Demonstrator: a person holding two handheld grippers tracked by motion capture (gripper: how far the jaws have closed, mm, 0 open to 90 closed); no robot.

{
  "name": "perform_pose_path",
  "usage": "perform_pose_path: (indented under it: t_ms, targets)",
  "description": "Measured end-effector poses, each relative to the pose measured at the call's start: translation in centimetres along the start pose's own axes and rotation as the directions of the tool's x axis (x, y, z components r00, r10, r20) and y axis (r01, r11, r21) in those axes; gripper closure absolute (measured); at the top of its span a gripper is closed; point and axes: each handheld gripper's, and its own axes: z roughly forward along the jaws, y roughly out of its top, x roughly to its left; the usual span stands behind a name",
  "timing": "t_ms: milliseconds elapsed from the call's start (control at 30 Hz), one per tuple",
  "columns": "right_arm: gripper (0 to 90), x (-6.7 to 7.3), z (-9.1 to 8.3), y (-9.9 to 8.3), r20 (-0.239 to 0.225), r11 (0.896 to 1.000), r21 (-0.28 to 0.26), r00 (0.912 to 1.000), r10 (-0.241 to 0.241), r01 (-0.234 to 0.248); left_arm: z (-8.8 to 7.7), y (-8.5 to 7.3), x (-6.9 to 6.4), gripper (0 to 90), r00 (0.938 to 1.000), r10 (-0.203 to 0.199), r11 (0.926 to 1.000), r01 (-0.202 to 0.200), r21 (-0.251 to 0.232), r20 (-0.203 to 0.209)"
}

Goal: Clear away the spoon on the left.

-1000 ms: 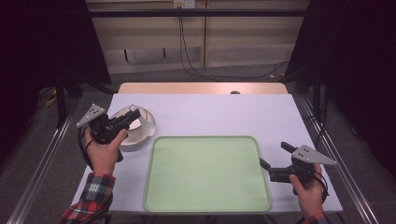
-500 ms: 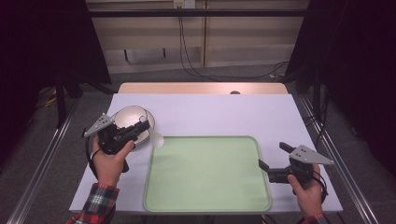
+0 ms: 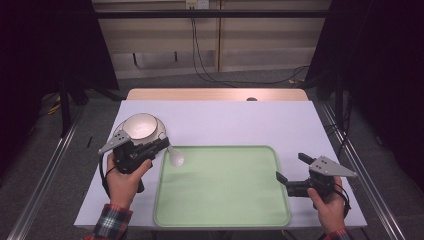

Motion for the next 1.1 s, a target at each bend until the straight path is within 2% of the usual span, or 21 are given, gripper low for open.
perform_pose_path:
  t_ms: [33,67,167,267,300,433,533,567,600,700,767,833,967,1033,1067,1100]
  targets:
    - [0.1,0.0,0.0,0.0,0.0,1.0,0.0,1.0,0.0,0.0,0.0,0.0,0.0,85.3,1.0,0.0,1.0,0.0,0.0,0.0]
    - [0.1,0.0,0.0,0.0,0.0,1.0,-0.001,1.0,-0.002,0.002,0.0,-0.1,-0.2,85.3,0.9998,-0.002,1.0,0.002,0.003,0.022]
    - [0.1,0.0,0.0,0.0,0.0,1.0,-0.001,1.0,-0.006,0.006,0.0,-0.3,-0.5,85.3,0.9999,-0.001,1.0,0.001,0.005,0.011]
    - [0.1,0.1,0.1,0.0,-0.006,1.0,0.0,0.9999,-0.014,0.014,0.1,-0.5,-0.8,85.3,0.9997,0.007,0.9998,-0.007,0.018,0.023]
    - [0.2,0.1,0.1,0.0,-0.007,1.0,0.0,0.9999,-0.014,0.014,0.1,-0.6,-0.8,85.3,0.9992,0.003,0.9999,-0.003,0.014,0.039]
    - [0.2,0.2,0.1,0.0,-0.01,1.0,0.002,0.9998,-0.019,0.019,0.2,-0.8,-1.0,85.3,0.9994,0.006,0.9997,-0.007,0.023,0.033]
    - [0.2,0.2,0.1,0.0,-0.018,1.0,0.0,0.9996,-0.023,0.023,0.4,-1.1,-1.2,85.3,0.9986,0.003,0.9996,-0.005,0.029,0.052]
    - [0.2,0.2,0.1,0.0,-0.021,1.0,-0.002,0.9995,-0.023,0.023,0.5,-1.1,-1.3,85.3,0.9988,0.018,0.9987,-0.02,0.046,0.046]
    - [0.2,0.2,0.1,0.0,-0.023,1.0,-0.002,0.9995,-0.023,0.023,0.6,-1.2,-1.4,85.3,0.9979,0.003,0.9994,-0.005,0.033,0.064]
    - [0.2,0.2,0.1,0.0,-0.024,1.0,-0.005,0.9995,-0.02,0.02,0.7,-1.4,-1.5,85.3,0.9987,0.005,0.999,-0.008,0.045,0.051]
    - [0.2,0.2,0.1,0.0,-0.025,1.0,-0.007,0.9995,-0.02,0.02,0.7,-1.6,-1.7,85.2,0.9977,0.007,0.9987,-0.011,0.049,0.068]
    - [0.3,0.3,0.1,0.0,-0.024,1.0,-0.005,0.9995,-0.021,0.021,0.8,-1.7,-1.8,85.3,0.9981,0.006,0.9989,-0.008,0.047,0.062]
    - [0.4,0.3,0.1,0.0,-0.021,1.0,-0.001,0.9994,-0.028,0.028,0.7,-1.9,-1.8,85.3,0.9951,-0.004,0.9984,-0.001,0.057,0.099]
    - [0.4,0.4,0.1,0.1,-0.025,1.0,0.0,0.9993,-0.027,0.027,0.7,-2.0,-1.9,85.2,0.9964,0.005,0.9974,-0.011,0.071,0.084]
    - [0.4,0.4,0.1,0.1,-0.025,1.0,0.003,0.9993,-0.028,0.028,0.7,-2.1,-1.9,85.2,0.9938,-0.001,0.9976,-0.007,0.069,0.111]
    - [0.5,0.4,0.2,0.1,-0.027,1.0,0.003,0.9992,-0.028,0.028,0.7,-2.2,-1.9,85.2,0.9932,0.0,0.9974,-0.008,0.071,0.116]
